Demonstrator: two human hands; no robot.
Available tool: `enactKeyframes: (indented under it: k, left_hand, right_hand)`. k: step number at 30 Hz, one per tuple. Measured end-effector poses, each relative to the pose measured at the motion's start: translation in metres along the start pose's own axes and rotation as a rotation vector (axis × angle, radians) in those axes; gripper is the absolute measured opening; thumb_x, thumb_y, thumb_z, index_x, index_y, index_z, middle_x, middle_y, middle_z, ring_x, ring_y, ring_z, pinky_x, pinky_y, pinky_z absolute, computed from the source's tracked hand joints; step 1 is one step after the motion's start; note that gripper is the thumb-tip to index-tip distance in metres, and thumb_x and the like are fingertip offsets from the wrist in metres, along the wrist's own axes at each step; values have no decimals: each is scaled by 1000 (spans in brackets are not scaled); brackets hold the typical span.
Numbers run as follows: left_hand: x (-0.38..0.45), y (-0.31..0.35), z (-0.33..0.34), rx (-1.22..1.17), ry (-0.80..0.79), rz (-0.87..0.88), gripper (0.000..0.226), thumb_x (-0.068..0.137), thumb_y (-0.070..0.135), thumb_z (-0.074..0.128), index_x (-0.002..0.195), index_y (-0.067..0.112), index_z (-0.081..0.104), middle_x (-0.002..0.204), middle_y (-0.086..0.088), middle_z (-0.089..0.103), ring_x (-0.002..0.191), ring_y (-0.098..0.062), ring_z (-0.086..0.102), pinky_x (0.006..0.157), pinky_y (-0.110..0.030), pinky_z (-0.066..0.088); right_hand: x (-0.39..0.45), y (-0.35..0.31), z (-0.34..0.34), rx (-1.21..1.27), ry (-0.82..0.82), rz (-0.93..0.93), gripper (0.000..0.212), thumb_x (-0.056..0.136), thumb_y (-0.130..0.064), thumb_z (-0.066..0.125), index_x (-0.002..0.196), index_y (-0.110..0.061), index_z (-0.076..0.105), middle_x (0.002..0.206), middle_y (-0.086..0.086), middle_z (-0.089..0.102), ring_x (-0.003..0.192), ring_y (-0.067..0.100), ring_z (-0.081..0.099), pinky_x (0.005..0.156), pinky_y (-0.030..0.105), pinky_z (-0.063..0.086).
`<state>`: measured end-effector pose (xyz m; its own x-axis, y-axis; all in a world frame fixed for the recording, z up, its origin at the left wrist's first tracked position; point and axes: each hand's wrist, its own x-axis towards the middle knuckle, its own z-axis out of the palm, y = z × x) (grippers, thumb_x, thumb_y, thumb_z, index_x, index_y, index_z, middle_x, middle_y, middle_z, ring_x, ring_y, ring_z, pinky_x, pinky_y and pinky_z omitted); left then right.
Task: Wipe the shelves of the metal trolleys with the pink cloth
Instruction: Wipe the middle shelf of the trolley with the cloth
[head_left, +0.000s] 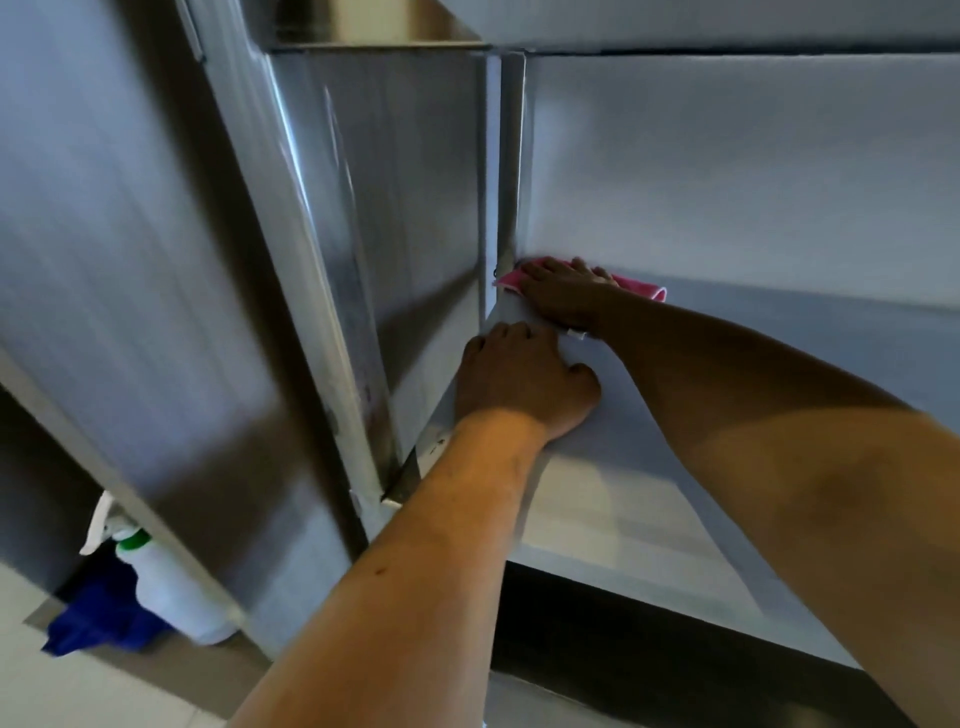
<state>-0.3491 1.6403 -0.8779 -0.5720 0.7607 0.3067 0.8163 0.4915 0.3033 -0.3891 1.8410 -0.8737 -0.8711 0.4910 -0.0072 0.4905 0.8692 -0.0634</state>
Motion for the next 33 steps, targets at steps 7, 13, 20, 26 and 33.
enactKeyframes:
  k: [7,13,20,26,33]
  left_hand:
    - [2,-1,-1,-73,22,-20,33,93,44,48,108,23,67,109,-1,69,106,-23,60,96,-39,38]
    - [4,-3,-3,-63,-8,-16,31,92,42,45,100,25,70,106,2,70,101,-22,63,82,-34,37]
    - [10,-12,-7,-371,200,-108,32,96,24,46,112,18,73,115,-8,72,107,-29,64,87,-29,47]
    - [6,-9,-5,-373,206,-97,32,103,36,46,93,16,70,92,-7,70,84,-24,62,73,-24,34]
    - [4,-8,-7,-294,111,-110,40,98,51,46,100,20,72,109,-5,72,89,-16,57,78,-26,35]
  right_hand:
    - [-5,-2,2,-50,-1,-130,61,108,-50,32,163,-30,15,171,3,11,155,39,11,120,64,11]
    - [-34,16,-2,-107,-30,-109,61,109,-50,30,164,-32,9,172,0,5,157,35,6,124,62,11]
    - [-86,22,-1,-148,-28,-93,60,109,-49,29,163,-34,9,172,-4,1,157,36,5,124,62,12]
    - [-152,-5,5,-57,-24,-162,64,102,-65,20,160,-45,2,171,-10,-2,157,32,1,122,58,5]
    - [-239,-32,12,179,-13,-137,63,96,-72,7,156,-53,4,170,-15,3,157,18,0,118,41,-8]
